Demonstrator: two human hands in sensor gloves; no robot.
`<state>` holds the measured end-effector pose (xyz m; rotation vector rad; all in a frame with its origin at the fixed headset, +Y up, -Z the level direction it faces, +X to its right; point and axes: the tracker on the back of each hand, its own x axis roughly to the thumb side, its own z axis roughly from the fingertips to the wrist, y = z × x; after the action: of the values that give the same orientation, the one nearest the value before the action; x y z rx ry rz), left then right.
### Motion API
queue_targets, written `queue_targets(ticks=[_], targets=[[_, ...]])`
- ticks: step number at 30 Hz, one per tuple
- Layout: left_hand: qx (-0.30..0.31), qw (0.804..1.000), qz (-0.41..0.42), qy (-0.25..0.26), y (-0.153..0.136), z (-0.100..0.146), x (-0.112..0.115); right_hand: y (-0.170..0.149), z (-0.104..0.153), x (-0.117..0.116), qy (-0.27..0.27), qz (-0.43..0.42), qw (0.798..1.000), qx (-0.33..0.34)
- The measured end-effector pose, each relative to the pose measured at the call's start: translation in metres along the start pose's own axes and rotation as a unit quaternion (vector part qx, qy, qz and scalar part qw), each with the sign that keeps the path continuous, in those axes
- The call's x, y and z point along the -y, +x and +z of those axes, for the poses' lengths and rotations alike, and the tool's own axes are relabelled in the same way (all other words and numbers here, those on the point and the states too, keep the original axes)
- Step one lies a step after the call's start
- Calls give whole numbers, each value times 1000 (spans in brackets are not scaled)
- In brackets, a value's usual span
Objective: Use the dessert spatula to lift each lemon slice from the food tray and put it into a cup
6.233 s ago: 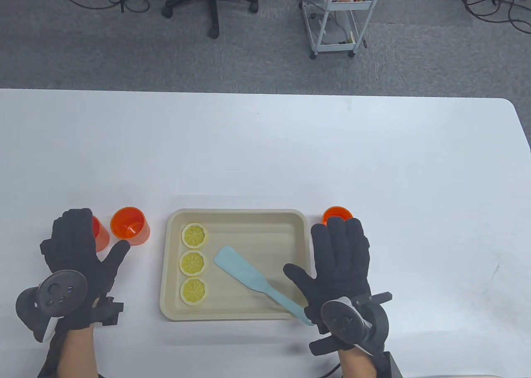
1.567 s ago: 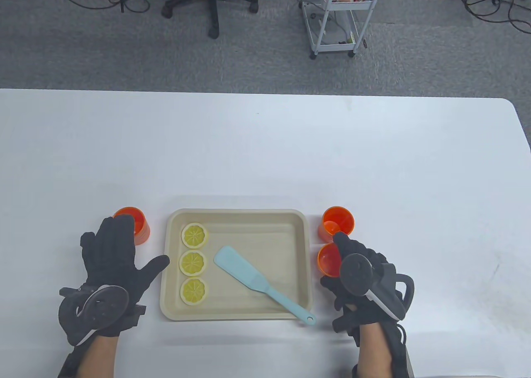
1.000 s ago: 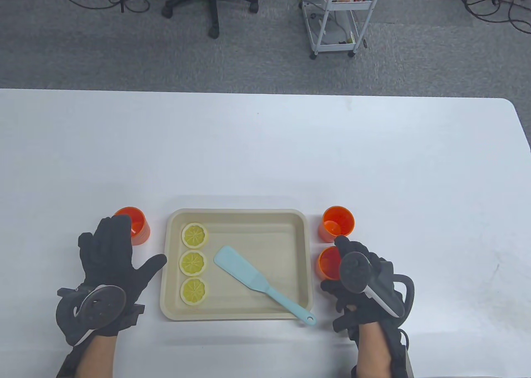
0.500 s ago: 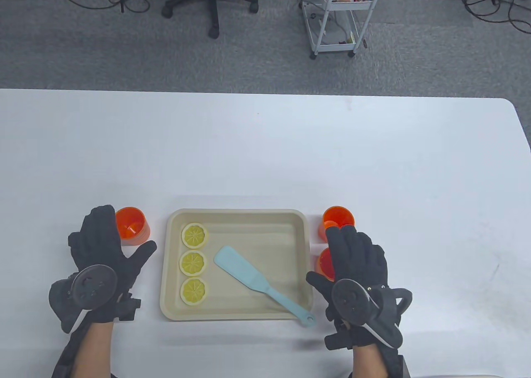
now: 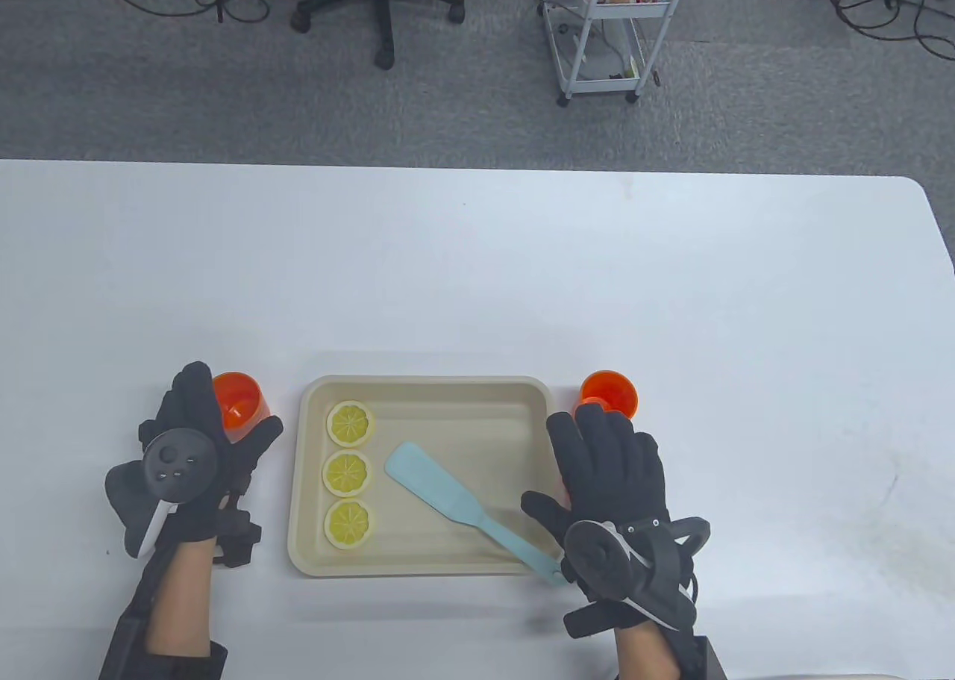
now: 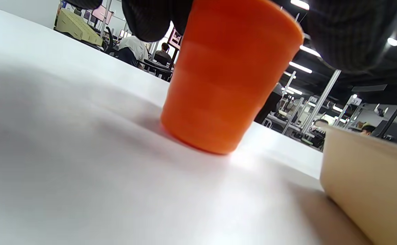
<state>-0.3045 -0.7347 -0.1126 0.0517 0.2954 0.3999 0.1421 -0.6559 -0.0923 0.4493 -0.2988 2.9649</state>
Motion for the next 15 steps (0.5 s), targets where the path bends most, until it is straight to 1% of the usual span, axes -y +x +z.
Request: queue_targets(ticks=[5,12,15], targets=[[-6,999,-35,10,0,0,3,0,-2,-2,5,-1,1000,1],[1,1000,1,17,-5,3,0,1,-4,-8,12,-4,1000,7],[18,999,27,37,-5,8,-10,2,-5,-9,13,-10,1000,11]])
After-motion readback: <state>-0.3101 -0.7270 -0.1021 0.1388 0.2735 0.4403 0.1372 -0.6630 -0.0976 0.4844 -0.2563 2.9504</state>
